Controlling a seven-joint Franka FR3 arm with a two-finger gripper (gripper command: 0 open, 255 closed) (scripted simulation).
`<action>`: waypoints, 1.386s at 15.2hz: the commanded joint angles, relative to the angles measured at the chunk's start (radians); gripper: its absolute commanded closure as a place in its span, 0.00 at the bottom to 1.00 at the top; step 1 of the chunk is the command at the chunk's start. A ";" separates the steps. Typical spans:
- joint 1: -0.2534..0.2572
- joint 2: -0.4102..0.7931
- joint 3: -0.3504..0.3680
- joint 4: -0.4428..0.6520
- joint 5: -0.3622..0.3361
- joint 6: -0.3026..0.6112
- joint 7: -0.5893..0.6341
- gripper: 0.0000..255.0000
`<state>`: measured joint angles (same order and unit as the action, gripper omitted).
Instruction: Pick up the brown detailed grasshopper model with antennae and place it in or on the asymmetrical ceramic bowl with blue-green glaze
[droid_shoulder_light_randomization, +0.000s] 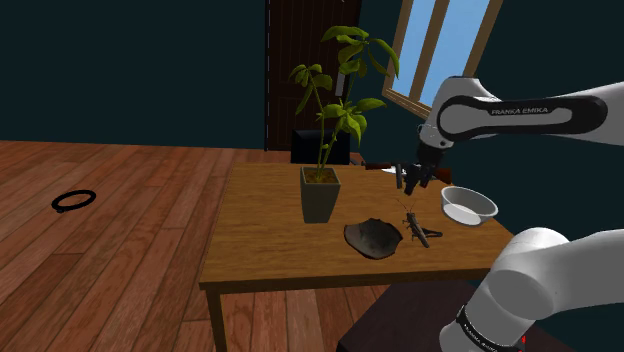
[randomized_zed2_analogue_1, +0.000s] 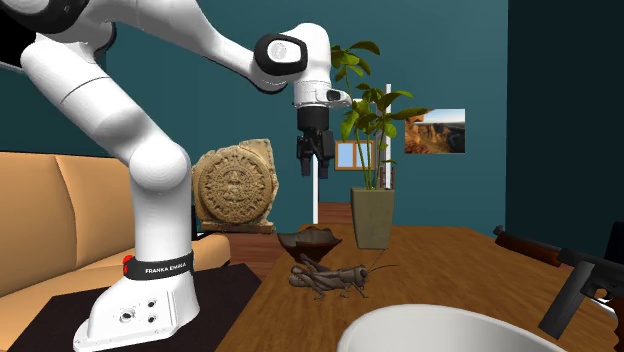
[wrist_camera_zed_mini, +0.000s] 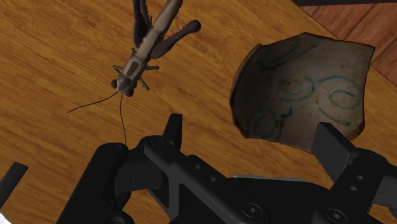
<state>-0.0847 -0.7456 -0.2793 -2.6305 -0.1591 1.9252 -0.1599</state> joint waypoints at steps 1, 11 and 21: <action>-0.013 0.044 -0.050 -0.015 -0.015 0.060 -0.040 0.00; -0.013 0.351 -0.311 -0.026 0.005 0.361 -0.269 0.00; 0.076 0.625 -0.461 -0.005 0.215 0.563 -0.499 0.00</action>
<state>-0.0157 -0.1383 -0.7349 -2.6323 0.0370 2.4714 -0.6438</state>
